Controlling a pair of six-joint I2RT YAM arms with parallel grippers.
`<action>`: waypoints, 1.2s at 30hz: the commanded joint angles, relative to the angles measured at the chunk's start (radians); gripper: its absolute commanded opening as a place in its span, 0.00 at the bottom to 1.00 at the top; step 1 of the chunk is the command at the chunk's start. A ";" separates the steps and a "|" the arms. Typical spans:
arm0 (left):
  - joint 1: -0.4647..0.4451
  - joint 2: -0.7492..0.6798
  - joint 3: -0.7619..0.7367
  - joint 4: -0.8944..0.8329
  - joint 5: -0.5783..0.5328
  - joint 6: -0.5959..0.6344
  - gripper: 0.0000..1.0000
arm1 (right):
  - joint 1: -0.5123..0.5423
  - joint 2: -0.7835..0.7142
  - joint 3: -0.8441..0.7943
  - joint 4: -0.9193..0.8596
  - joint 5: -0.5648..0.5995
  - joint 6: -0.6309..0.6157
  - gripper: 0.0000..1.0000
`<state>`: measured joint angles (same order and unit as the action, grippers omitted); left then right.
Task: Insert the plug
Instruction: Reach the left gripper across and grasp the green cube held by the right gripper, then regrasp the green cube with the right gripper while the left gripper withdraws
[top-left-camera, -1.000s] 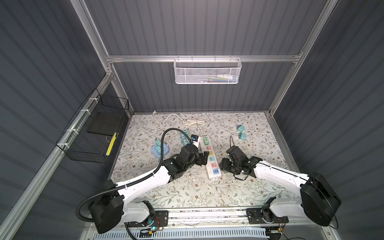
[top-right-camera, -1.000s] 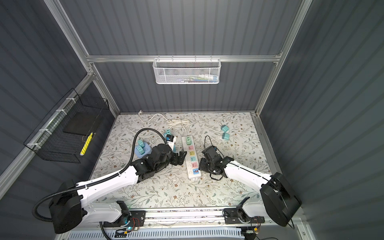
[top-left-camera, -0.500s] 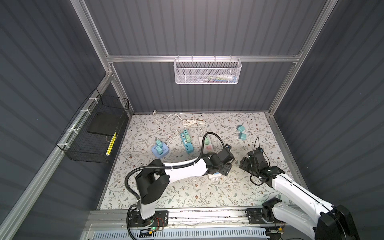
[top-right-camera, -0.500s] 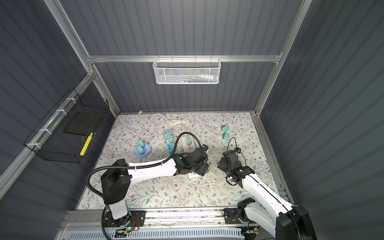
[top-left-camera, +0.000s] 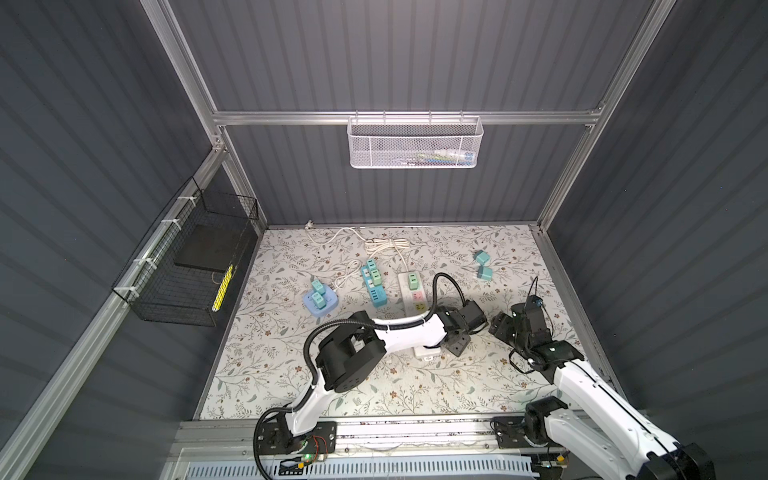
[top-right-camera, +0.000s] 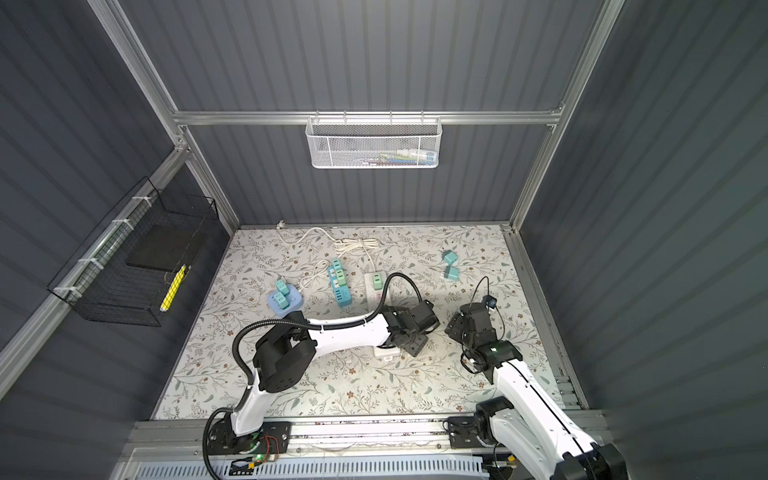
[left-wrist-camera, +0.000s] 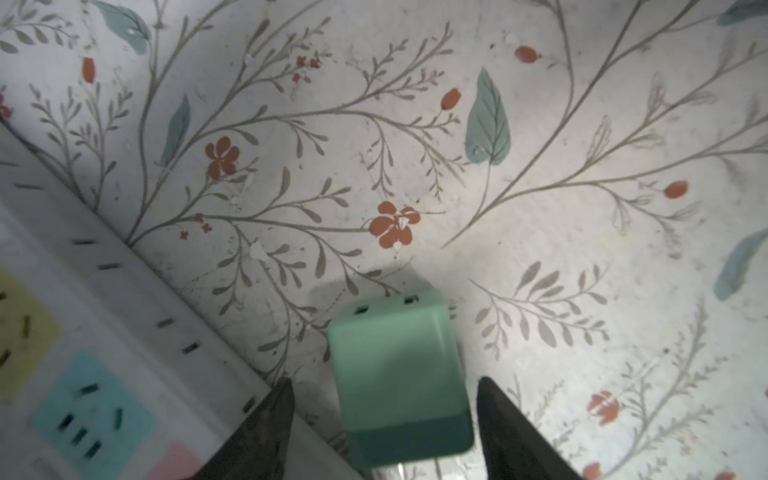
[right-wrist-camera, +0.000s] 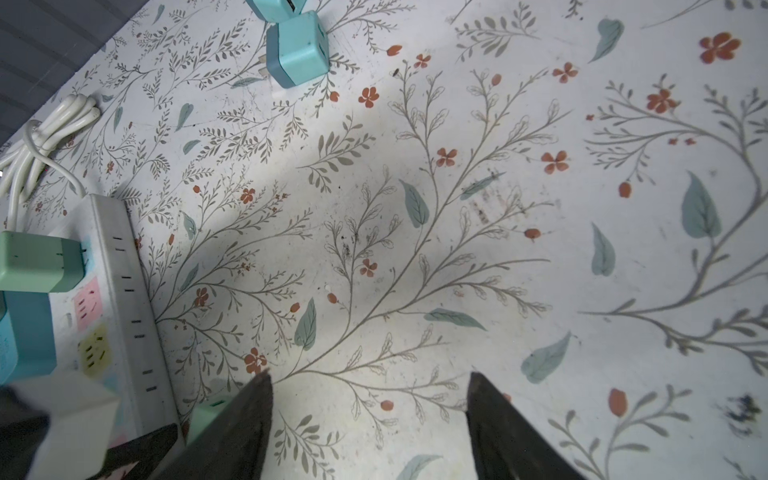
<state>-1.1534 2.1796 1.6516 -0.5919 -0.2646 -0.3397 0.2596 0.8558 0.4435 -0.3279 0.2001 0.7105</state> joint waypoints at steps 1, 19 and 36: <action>-0.008 0.028 0.042 -0.055 -0.008 0.028 0.65 | -0.011 -0.025 -0.023 0.007 -0.021 -0.017 0.74; -0.012 -0.409 -0.461 0.566 0.019 0.199 0.16 | -0.033 -0.163 0.015 -0.009 -0.202 -0.098 0.70; -0.009 -0.757 -0.896 1.063 -0.048 0.398 0.14 | 0.137 -0.029 0.146 0.264 -0.739 -0.155 0.60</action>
<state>-1.1580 1.4540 0.7700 0.4034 -0.2882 0.0315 0.3607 0.7952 0.5560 -0.1387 -0.4580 0.5602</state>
